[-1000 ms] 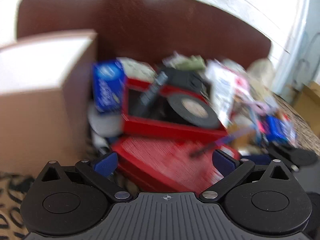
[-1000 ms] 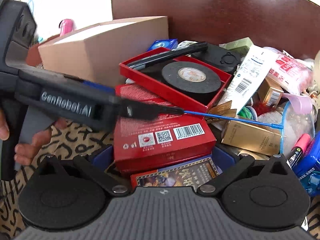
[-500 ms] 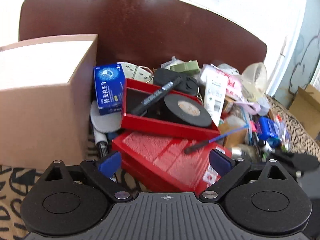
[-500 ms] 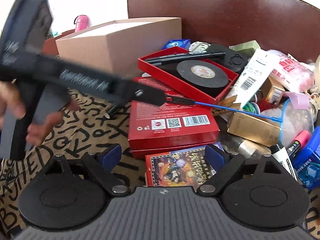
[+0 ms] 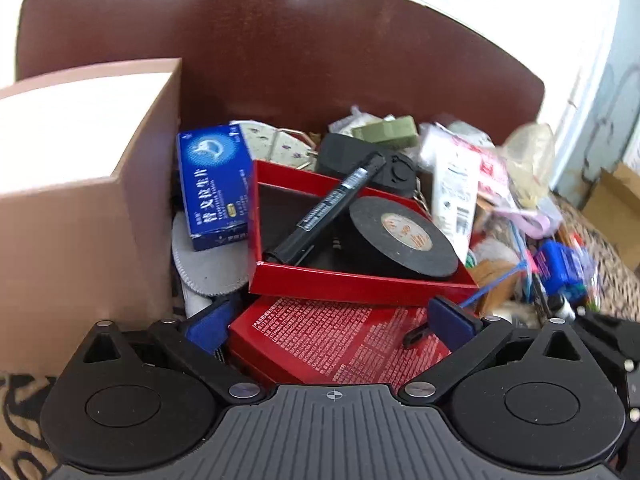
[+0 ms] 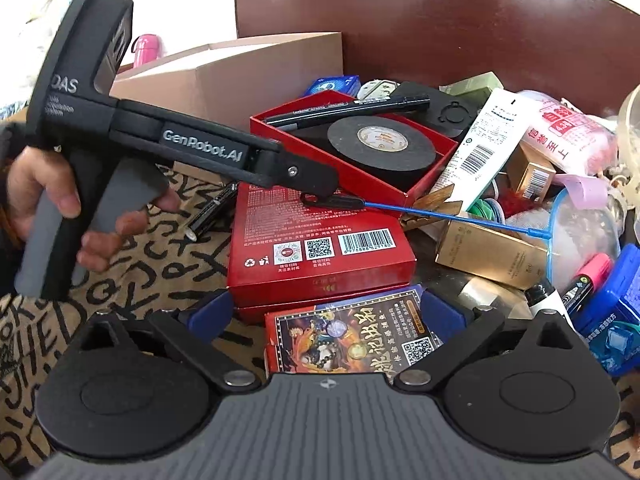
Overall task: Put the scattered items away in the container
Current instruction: 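Move the left tool back to the pile toward the large red box, then close the left gripper on the large red box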
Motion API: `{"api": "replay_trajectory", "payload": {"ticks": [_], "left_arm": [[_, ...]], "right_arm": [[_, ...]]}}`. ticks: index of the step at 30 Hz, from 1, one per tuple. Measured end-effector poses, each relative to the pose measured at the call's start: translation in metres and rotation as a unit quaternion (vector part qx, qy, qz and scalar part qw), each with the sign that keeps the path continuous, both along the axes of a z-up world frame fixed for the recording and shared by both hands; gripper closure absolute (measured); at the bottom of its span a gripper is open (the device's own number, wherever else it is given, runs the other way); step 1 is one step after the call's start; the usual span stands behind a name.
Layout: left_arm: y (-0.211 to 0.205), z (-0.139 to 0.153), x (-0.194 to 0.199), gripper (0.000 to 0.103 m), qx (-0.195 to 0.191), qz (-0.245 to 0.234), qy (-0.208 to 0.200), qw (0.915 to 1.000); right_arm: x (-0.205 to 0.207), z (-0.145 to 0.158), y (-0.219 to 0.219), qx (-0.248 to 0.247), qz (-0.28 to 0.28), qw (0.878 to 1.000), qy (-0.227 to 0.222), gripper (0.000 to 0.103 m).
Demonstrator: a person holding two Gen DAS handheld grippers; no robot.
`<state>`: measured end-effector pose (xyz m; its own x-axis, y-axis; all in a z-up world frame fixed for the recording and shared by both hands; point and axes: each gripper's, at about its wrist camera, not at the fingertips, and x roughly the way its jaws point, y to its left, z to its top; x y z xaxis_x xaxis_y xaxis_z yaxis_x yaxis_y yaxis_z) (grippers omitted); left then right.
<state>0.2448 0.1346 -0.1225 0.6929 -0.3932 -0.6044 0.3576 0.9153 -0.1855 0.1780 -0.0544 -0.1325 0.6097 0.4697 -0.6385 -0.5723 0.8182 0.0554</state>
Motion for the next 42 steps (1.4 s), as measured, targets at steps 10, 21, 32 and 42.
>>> {"api": "replay_trajectory", "payload": {"ticks": [10, 21, 32, 42], "left_arm": [[-0.025, -0.004, -0.068, 0.0, 0.016, -0.086, 0.011, 0.9961], [-0.011, -0.004, -0.051, 0.001, -0.046, -0.046, 0.072, 0.9952], [-0.004, -0.013, -0.057, 0.011, -0.051, -0.062, 0.105, 0.9912], [-0.004, -0.018, -0.046, 0.007, -0.052, -0.047, 0.104, 0.9921]], "right_arm": [[-0.031, 0.0, -0.01, -0.035, 0.048, 0.998, -0.005, 0.002], [-0.03, 0.006, -0.019, -0.04, 0.02, 0.999, -0.019, 0.012], [-0.036, 0.003, -0.012, -0.051, 0.051, 0.997, -0.016, 0.014], [-0.019, -0.006, -0.001, -0.068, 0.056, 0.996, -0.008, 0.013]]}}
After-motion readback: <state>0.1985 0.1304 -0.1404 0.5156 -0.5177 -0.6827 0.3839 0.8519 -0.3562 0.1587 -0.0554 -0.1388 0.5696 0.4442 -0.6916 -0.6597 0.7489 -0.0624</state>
